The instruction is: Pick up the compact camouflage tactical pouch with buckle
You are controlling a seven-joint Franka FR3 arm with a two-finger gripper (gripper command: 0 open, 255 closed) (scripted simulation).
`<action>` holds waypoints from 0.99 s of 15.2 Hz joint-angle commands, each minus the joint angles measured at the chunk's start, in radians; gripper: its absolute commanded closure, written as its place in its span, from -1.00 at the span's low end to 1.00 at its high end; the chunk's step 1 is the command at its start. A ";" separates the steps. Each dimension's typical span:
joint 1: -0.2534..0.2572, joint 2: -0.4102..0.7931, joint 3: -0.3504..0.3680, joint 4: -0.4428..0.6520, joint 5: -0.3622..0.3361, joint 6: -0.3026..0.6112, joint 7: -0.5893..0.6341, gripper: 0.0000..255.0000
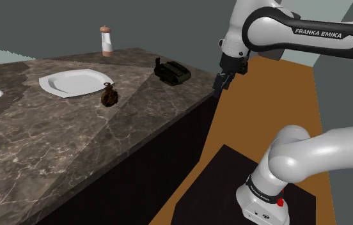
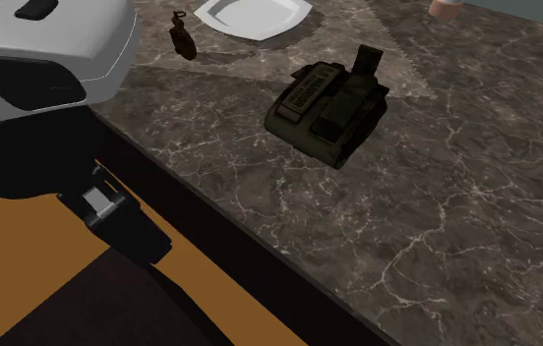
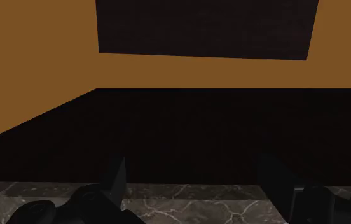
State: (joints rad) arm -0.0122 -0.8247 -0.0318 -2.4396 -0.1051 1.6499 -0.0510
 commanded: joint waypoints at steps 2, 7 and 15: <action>0.001 0.045 -0.017 0.035 0.008 0.009 -0.012 -1.00; 0.015 0.264 -0.099 0.226 0.069 0.028 -0.079 -1.00; 0.034 0.622 -0.225 0.600 0.234 -0.035 -0.212 -1.00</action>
State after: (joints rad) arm 0.0224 -0.2553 -0.2383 -1.8960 0.1024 1.6283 -0.2404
